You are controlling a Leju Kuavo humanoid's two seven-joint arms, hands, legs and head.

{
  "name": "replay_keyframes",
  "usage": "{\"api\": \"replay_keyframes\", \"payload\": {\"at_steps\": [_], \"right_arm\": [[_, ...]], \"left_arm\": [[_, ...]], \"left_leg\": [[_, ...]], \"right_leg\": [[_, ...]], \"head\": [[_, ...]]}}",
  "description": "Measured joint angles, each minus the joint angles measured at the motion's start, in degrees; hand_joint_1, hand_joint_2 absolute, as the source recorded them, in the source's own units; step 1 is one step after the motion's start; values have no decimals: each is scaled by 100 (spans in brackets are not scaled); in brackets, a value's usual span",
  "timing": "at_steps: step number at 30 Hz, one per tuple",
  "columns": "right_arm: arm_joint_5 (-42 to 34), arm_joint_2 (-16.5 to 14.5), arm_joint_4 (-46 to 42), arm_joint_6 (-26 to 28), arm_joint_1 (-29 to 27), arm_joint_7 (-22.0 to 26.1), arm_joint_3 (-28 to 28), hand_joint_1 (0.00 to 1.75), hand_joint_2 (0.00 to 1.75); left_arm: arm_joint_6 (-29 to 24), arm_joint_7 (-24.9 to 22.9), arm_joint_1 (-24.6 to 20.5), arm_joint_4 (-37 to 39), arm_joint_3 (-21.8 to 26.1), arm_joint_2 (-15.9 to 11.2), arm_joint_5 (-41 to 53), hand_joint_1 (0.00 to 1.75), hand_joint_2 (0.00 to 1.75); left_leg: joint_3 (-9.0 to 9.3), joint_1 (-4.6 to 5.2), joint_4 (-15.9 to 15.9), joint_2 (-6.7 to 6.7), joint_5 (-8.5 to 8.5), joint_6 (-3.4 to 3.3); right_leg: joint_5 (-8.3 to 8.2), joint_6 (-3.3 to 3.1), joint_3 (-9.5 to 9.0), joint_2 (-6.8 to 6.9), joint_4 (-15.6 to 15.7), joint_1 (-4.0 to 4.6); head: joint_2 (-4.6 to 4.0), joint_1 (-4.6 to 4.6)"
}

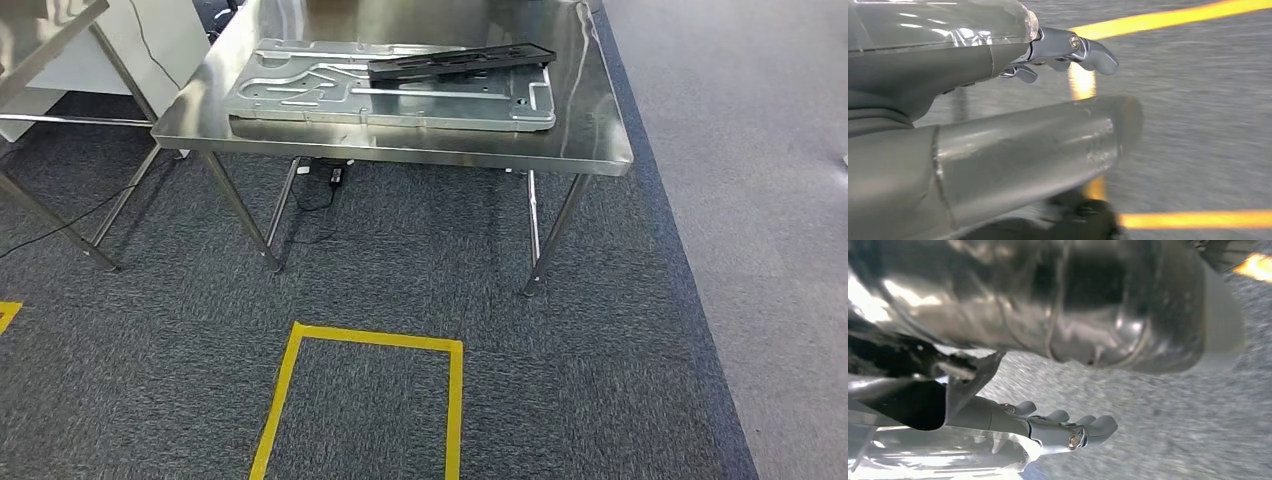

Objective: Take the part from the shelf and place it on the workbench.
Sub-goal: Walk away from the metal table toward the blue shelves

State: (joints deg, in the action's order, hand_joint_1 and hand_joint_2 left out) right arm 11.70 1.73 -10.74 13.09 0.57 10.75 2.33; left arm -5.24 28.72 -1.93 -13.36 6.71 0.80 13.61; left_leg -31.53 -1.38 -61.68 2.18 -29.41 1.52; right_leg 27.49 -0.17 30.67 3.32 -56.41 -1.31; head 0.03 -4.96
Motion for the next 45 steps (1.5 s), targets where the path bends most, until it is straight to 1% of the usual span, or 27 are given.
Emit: {"api": "replay_keyframes", "payload": {"at_steps": [2, 4, 5, 7, 9, 11, 12, 13, 15, 17, 18, 20, 22, 24, 26, 27, 29, 31, 32, 35, 37, 38, 39, 41, 42, 43, 45], "right_arm": [[-27, -35, 8, 33, -21, 273, -18, 0, 0], [-84, -82, 13, 68, 22, 447, -48, 0, 0], [-158, -107, 12, 107, 46, 518, -83, 0, 0], [-342, -202, 15, 225, 63, 586, -198, 0, 0], [-438, -323, 31, 345, 44, 474, -314, 0, 0], [-469, -414, 57, 393, 19, 219, -388, 0, 0], [-485, -450, 69, 403, 4, 76, -421, 0, 0], [-503, -482, 77, 412, -10, -77, -452, 0, 0], [-538, -524, 89, 430, -40, -362, -512, 0, 0], [-564, -554, 106, 451, -56, -592, -562, 0, 0], [-578, -566, 114, 460, -56, -674, -585, 0, 0], [-606, -605, 119, 471, -49, -766, -628, 0, 0], [-618, -640, 119, 477, -55, -781, -659, 0, 0], [-616, -654, 120, 474, -80, -721, -674, 0, 0], [-613, -659, 122, 470, -101, -619, -684, 0, 0], [-609, -660, 122, 470, -103, -572, -688, 0, 0], [-592, -661, 122, 468, -94, -476, -693, 0, 0], [-547, -661, 122, 463, -80, -380, -695, 0, 0], [-523, -661, 122, 460, -73, -340, -695, 0, 0], [-476, -660, 121, 443, -17, -293, -692, 0, 0], [-447, -657, 122, 433, 5, -313, -687, 0, 0], [-429, -655, 123, 421, 2, -345, -685, 0, 0], [-414, -654, 125, 404, -9, -390, -682, 0, 0], [-388, -654, 127, 365, -29, -510, -674, 0, 0], [-378, -654, 127, 353, -37, -567, -669, 0, 0], [-367, -653, 127, 342, -44, -618, -664, 0, 0], [-338, -646, 128, 306, -56, -696, -652, 0, 0]], "left_arm": [[26, -27, 71, 53, -73, -82, 35, 0, 0], [23, -78, 95, 101, -126, -142, 34, 0, 0], [15, -107, 121, 126, -142, -161, 15, 0, 0], [-8, -183, 171, 160, -149, -191, -64, 0, 0], [-36, -282, 198, 188, -145, -210, -154, 0, 0], [-80, -399, 227, 216, -128, -218, -228, 0, 0], [-107, -458, 250, 231, -116, -219, -256, 0, 0], [-132, -515, 274, 242, -105, -220, -274, 0, 0], [-172, -609, 302, 261, -96, -209, -279, 0, 0], [-209, -686, 302, 268, -96, -188, -254, 0, 0], [-229, -716, 304, 273, -96, -176, -235, 0, 0], [-266, -751, 325, 292, -98, -155, -185, 0, 0], [-297, -760, 329, 307, -102, -122, -150, 0, 0], [-324, -724, 309, 309, -109, -89, -114, 0, 0], [-356, -664, 300, 309, -120, -53, -63, 0, 0], [-374, -639, 302, 309, -124, -32, -47, 0, 0], [-410, -608, 304, 309, -127, 4, -59, 0, 0], [-405, -595, 283, 309, -113, 21, -161, 0, 0], [-383, -594, 270, 309, -97, 20, -228, 0, 0], [-315, -623, 280, 309, -16, -6, -361, 0, 0], [-304, -674, 286, 309, 32, -17, -398, 0, 0], [-302, -699, 277, 309, 45, -18, -403, 0, 0], [-301, -717, 267, 309, 52, -17, -404, 0, 0], [-298, -751, 254, 309, 66, -18, -406, 0, 0], [-297, -769, 254, 309, 75, -18, -411, 0, 0], [-296, -786, 255, 309, 83, -18, -417, 0, 0], [-291, -818, 255, 309, 104, -17, -436, 0, 0]], "left_leg": [[163, 46, 393, 164, 105, -86], [97, 71, 400, 80, 99, -205], [85, 58, 428, 19, 96, -256], [53, 42, 438, -93, 158, -354], [-1, 56, 436, -206, 217, -424], [-63, 91, 423, -354, 259, -449], [-82, 110, 415, -433, 273, -449], [-92, 126, 409, -511, 285, -443], [-102, 147, 401, -650, 307, -423], [-134, 146, 390, -761, 338, -374], [-156, 134, 392, -811, 359, -336], [-200, 122, 397, -887, 394, -260], [-301, 131, 222, -705, 249, -200], [-574, 110, -400, -399, -169, -128], [-831, 63, -1058, -284, -487, -46], [-825, 40, -1134, -261, -488, -14], [-468, 2, -632, -173, -229, 23], [-2, 1, 152, 18, 9, -12], [124, 12, 379, 77, 60, -51], [132, 34, 458, -11, 94, -179], [132, 14, 507, -104, 159, -270], [126, -1, 529, -152, 194, -312], [104, 5, 532, -202, 214, -339], [55, 14, 519, -333, 237, -364], [41, 18, 509, -410, 242, -363], [34, 19, 496, -491, 243, -357], [30, 15, 461, -652, 236, -329]], "right_leg": [[50, 83, 13, 174, -76, 25], [67, 149, -4, 331, -97, 49], [95, 186, -10, 310, -128, 42], [351, 237, 87, 43, -404, 13], [802, 240, 364, -249, -1076, 6], [1035, 212, 595, -306, -1651, 12], [981, 187, 585, -316, -1673, 17], [823, 149, 465, -340, -1468, 29], [452, 34, 61, -550, -699, 55], [288, -56, -169, -743, -193, 83], [287, -77, -186, -767, -130, 97], [225, -92, -192, -627, -68, 94], [151, -137, -211, -485, 34, 60], [115, -174, -195, -312, 77, 60], [111, -179, -155, -125, 61, 69], [113, -173, -141, -42, 49, 69], [128, -143, -128, 106, 11, 61], [167, -76, -129, 233, -49, 68], [183, -34, -134, 284, -73, 75], [195, 83, -166, 378, -83, 77], [338, 150, -119, 153, -232, 50], [508, 174, -20, -25, -460, 35], [720, 187, 131, -193, -799, 28], [1040, 201, 468, -311, -1519, 22], [1041, 205, 546, -322, -1678, 18], [922, 203, 519, -330, -1614, 12], [496, 182, 212, -455, -934, -11]], "head": [[0, -1], [-1, -4], [-1, -4], [0, -5], [0, -5], [-1, -4], [-1, -4], [-1, -4], [-1, -2], [-1, -1], [-1, 0], [-1, -2], [-1, 3], [-1, 9], [-1, 10], [-1, 10], [-1, 11], [-1, 11], [0, 11], [0, 11], [-1, 10], [-1, 9], [-1, 8], [-1, 8], [-1, 8], [-1, 8], [-1, 8]]}}
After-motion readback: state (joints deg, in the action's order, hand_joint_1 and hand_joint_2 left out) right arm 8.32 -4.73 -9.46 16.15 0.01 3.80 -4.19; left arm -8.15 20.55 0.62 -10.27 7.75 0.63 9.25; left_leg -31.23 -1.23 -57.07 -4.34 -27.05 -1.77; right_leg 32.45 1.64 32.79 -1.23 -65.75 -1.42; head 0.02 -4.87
